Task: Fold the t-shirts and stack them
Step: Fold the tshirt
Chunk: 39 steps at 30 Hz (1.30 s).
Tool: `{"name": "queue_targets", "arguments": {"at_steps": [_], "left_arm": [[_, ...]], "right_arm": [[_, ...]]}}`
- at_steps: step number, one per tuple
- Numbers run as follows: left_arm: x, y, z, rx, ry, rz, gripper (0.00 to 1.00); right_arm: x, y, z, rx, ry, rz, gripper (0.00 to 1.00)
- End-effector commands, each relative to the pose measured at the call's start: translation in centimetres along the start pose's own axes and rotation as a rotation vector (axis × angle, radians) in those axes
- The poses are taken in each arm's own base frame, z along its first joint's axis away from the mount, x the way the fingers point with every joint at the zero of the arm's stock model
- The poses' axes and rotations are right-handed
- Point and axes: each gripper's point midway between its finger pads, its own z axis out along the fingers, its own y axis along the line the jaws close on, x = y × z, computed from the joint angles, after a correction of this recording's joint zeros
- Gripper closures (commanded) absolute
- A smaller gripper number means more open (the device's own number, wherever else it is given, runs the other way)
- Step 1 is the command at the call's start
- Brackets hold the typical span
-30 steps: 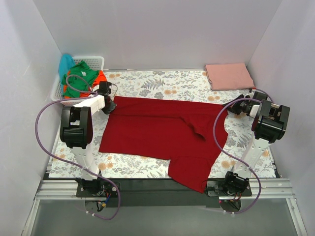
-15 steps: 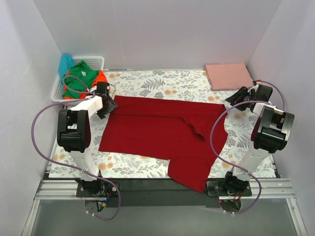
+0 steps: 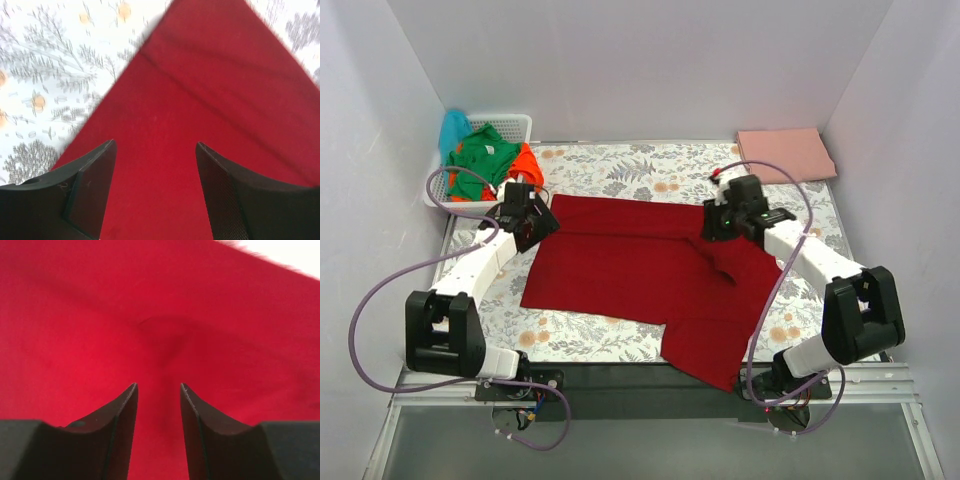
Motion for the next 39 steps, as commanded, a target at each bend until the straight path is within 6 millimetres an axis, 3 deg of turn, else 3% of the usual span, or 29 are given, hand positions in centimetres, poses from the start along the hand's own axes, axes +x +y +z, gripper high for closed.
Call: {"name": "queue_targets", "arguments": {"at_steps": [1, 4, 7, 18, 26, 31, 34, 35, 39], "left_arm": [[2.1, 0.4, -0.5, 0.038, 0.014, 0.072, 0.37], [3.0, 1.1, -0.4, 0.018, 0.008, 0.104, 0.36], [2.9, 1.2, -0.3, 0.018, -0.016, 0.11, 0.36], [2.2, 1.2, -0.4, 0.005, -0.039, 0.118, 0.37], [2.4, 1.3, -0.3, 0.003, -0.033, 0.119, 0.36], [2.4, 1.2, -0.1, 0.003, -0.028, 0.121, 0.37], [2.5, 1.3, 0.0, 0.001, -0.024, 0.123, 0.36], [2.5, 1.3, 0.0, 0.001, -0.026, 0.121, 0.37], [2.6, 1.3, 0.1, -0.003, -0.021, 0.122, 0.37]], "right_arm": [[3.2, 2.7, -0.2, 0.051, 0.11, -0.214, 0.55], [4.9, 3.5, 0.7, 0.095, 0.184, -0.305, 0.55], [5.9, 2.5, 1.8, 0.152, 0.234, -0.322, 0.55], [4.3, -1.0, 4.1, 0.33, 0.266, -0.44, 0.55], [4.8, -2.5, 5.2, 0.361, 0.303, -0.447, 0.57], [5.2, -2.7, 5.5, 0.352, 0.308, -0.445, 0.69], [5.0, -2.2, 5.3, 0.326, 0.3, -0.44, 0.86], [4.9, -2.0, 5.2, 0.314, 0.295, -0.438, 0.98], [4.5, -0.8, 4.6, 0.258, 0.272, -0.425, 0.99]]}}
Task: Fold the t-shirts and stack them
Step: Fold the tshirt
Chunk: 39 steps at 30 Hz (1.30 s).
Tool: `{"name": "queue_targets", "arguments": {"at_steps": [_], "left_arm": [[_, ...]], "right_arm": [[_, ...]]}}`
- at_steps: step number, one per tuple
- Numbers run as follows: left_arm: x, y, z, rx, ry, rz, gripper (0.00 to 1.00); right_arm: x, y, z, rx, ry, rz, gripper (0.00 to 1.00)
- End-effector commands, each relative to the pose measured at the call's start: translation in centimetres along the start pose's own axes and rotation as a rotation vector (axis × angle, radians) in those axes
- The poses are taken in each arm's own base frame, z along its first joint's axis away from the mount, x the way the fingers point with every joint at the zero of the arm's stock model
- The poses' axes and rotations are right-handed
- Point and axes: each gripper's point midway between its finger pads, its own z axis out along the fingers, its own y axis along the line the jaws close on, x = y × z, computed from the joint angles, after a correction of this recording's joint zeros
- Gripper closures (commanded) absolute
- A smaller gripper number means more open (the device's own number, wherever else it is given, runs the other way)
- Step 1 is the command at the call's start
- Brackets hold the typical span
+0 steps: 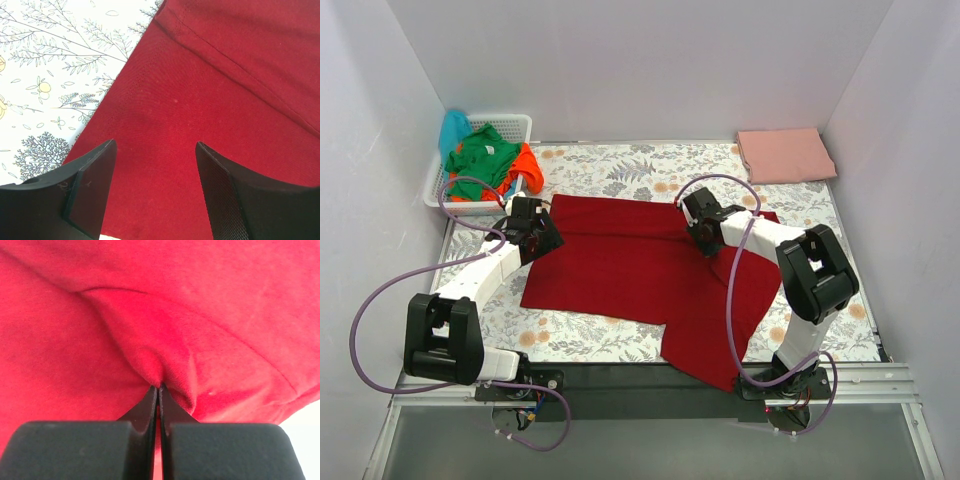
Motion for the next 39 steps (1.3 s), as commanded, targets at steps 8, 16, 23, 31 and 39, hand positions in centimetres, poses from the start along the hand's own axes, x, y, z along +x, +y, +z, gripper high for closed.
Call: {"name": "queue_targets", "arguments": {"at_steps": [8, 16, 23, 31, 39], "left_arm": [[-1.0, -0.4, -0.3, 0.009, -0.03, 0.011, 0.37], [-0.6, -0.4, 0.0, 0.01, -0.013, 0.017, 0.37], [-0.1, -0.4, 0.2, 0.012, 0.006, 0.025, 0.37], [-0.1, -0.7, 0.1, 0.023, 0.01, 0.024, 0.37], [-0.2, -0.8, 0.1, 0.03, 0.01, 0.016, 0.37]], "right_arm": [[-2.1, 3.6, -4.4, -0.261, -0.094, 0.043, 0.99], [-1.6, 7.2, -5.2, -0.498, -0.022, 0.098, 0.99], [-2.2, 6.1, -5.5, -0.463, -0.021, 0.169, 0.64], [1.0, -0.9, -6.4, -0.291, -0.043, 0.439, 0.54], [4.4, -1.7, -7.3, -0.439, -0.137, 0.676, 0.52]]}}
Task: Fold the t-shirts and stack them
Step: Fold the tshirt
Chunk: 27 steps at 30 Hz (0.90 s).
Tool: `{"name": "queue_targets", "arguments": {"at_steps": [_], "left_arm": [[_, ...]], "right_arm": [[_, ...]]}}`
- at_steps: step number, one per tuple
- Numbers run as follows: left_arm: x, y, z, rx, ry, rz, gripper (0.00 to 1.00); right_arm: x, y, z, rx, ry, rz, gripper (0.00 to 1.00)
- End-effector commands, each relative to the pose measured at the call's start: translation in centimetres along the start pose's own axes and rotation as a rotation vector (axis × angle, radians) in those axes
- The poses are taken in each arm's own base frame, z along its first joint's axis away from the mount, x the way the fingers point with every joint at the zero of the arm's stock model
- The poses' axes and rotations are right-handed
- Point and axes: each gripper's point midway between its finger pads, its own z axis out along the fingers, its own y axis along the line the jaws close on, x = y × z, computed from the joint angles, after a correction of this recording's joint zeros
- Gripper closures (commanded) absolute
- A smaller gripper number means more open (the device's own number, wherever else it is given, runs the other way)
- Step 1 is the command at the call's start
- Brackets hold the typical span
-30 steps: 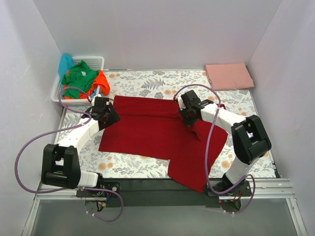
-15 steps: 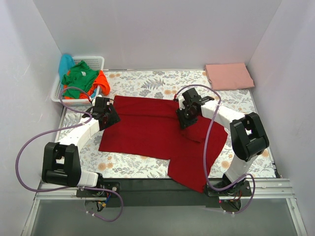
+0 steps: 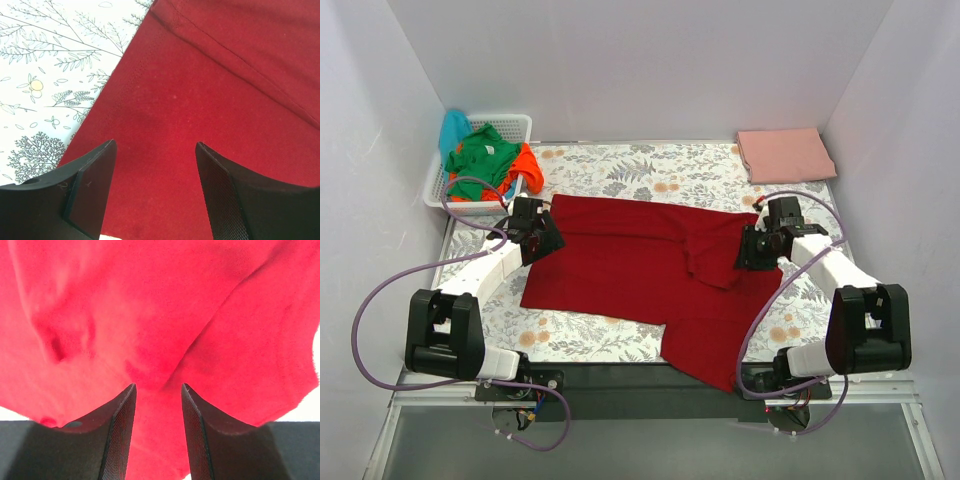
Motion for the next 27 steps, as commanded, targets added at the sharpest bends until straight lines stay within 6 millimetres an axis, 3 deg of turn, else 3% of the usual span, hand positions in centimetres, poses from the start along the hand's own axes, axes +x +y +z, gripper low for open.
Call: {"name": "queue_targets", "arguments": {"at_steps": [1, 3, 4, 6, 8, 15, 20, 27], "left_arm": [[-0.8, -0.7, -0.4, 0.025, -0.021, 0.004, 0.37], [-0.9, -0.8, -0.4, 0.025, -0.018, 0.005, 0.36], [-0.8, -0.8, -0.4, 0.023, -0.018, 0.004, 0.37], [-1.0, -0.6, -0.4, 0.017, -0.024, 0.004, 0.37], [-1.1, -0.5, -0.4, 0.009, -0.033, 0.003, 0.37], [-1.1, -0.3, -0.3, -0.003, -0.034, 0.001, 0.37], [-1.1, -0.2, -0.3, -0.006, -0.034, 0.001, 0.37], [-1.0, -0.3, -0.3, -0.003, -0.028, 0.002, 0.37]], "right_arm": [[-0.7, 3.8, -0.5, -0.165, -0.062, -0.07, 0.52], [-1.3, 4.9, -0.8, -0.13, -0.093, -0.167, 0.51], [-1.4, 6.9, -1.0, -0.129, -0.105, -0.27, 0.51], [-1.8, 7.7, -0.7, -0.061, -0.126, -0.36, 0.51], [-1.8, 10.2, -0.7, -0.056, -0.141, -0.465, 0.51], [-0.7, 13.9, 2.5, 0.005, -0.072, -0.642, 0.52], [-0.3, 14.5, 4.3, 0.017, -0.031, -0.68, 0.53], [-0.9, 11.9, 5.9, 0.149, -0.012, -0.696, 0.54]]}}
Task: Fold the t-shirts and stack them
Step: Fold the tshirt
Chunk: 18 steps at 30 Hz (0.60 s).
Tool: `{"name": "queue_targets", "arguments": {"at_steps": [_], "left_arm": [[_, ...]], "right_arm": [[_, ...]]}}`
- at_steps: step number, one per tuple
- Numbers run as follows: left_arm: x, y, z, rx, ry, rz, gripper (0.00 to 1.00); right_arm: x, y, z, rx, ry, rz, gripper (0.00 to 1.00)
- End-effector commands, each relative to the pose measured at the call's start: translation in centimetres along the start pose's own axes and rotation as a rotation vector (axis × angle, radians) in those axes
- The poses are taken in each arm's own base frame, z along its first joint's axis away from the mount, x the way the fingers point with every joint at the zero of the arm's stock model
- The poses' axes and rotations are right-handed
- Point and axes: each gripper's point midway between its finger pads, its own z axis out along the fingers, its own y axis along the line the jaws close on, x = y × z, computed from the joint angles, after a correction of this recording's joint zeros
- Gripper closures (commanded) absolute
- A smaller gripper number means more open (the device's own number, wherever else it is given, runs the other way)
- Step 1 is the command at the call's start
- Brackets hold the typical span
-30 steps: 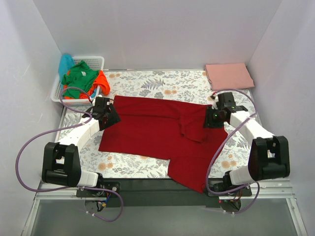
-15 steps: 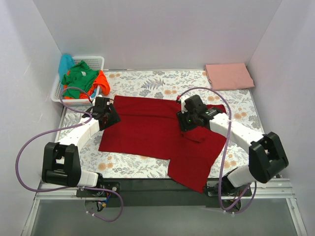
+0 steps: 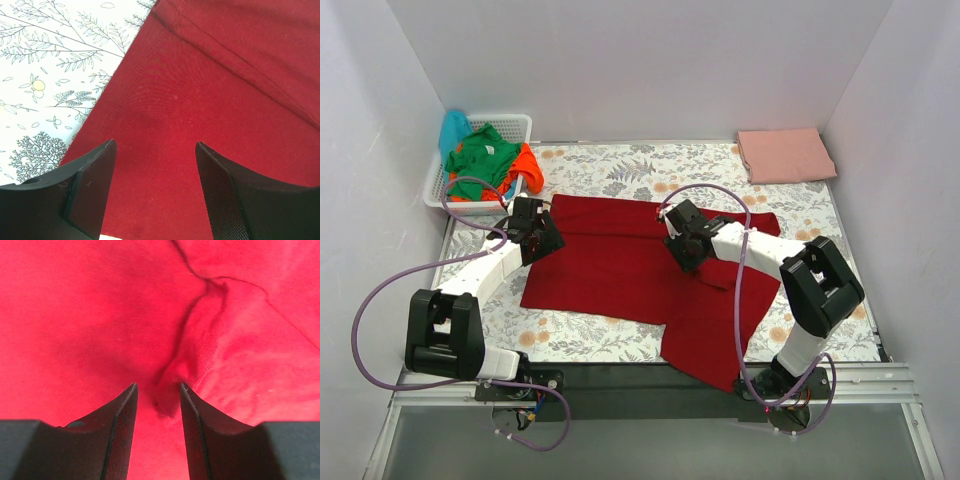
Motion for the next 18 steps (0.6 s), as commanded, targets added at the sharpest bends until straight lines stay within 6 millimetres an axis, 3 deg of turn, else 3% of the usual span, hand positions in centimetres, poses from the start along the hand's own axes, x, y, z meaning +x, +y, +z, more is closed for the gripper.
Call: {"name": "queue_targets", "arguments": {"at_steps": [1, 7, 10, 14, 18], "left_arm": [[-1.0, -0.5, -0.3, 0.005, -0.027, 0.001, 0.37], [-0.9, -0.5, -0.2, 0.006, -0.023, 0.002, 0.37], [-0.8, -0.4, -0.2, 0.005, -0.018, 0.003, 0.37], [-0.8, -0.4, -0.2, 0.004, -0.02, 0.002, 0.37], [-0.8, -0.4, -0.2, 0.003, -0.019, 0.004, 0.37]], "right_arm": [[-1.4, -2.1, -0.1, 0.087, -0.022, -0.026, 0.54], [0.1, -3.3, 0.9, 0.108, 0.027, -0.037, 0.55], [0.5, -3.3, 1.1, 0.11, 0.038, -0.046, 0.63], [-0.1, -3.4, 0.4, 0.11, 0.015, -0.04, 0.83], [-1.2, -3.6, -1.0, 0.102, -0.022, -0.025, 0.84]]}}
